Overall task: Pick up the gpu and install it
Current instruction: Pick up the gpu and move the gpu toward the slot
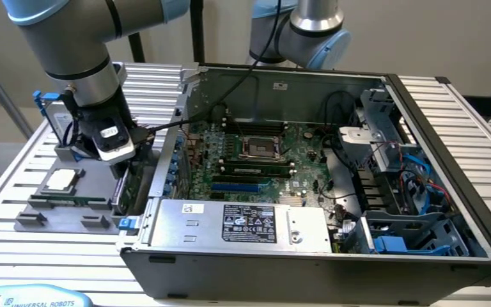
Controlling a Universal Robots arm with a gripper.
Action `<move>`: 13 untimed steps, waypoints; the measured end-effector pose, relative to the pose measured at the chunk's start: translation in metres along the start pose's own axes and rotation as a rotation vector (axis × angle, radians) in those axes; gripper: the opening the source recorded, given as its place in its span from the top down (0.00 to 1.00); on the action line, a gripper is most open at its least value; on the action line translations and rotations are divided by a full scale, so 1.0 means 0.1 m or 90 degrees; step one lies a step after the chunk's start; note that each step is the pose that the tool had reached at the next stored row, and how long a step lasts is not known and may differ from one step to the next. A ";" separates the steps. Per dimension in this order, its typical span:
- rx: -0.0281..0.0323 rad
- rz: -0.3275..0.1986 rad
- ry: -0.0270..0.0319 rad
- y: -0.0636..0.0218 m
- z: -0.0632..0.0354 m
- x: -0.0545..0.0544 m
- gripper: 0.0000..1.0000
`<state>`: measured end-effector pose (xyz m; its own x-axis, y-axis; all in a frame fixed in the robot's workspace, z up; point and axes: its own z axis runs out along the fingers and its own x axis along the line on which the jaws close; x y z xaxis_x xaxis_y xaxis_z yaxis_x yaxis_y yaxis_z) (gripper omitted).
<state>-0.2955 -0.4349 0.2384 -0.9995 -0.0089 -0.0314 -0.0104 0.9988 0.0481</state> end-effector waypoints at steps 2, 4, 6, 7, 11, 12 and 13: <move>0.0000 0.000 0.0000 0.000 0.000 0.00 0.73; 0.0000 0.000 0.0000 0.000 0.000 0.00 0.73; 0.0000 0.000 0.0000 0.000 0.000 0.00 0.73; 0.0000 0.001 0.0000 0.000 0.000 0.00 0.73; 0.0001 0.001 0.0000 0.000 0.000 0.00 0.73; 0.0001 0.001 0.0000 0.000 0.000 0.00 0.73; 0.0001 0.001 -0.0001 0.000 -0.001 0.00 0.73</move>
<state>-0.2954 -0.4349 0.2384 -0.9995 -0.0072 -0.0314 -0.0087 0.9988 0.0481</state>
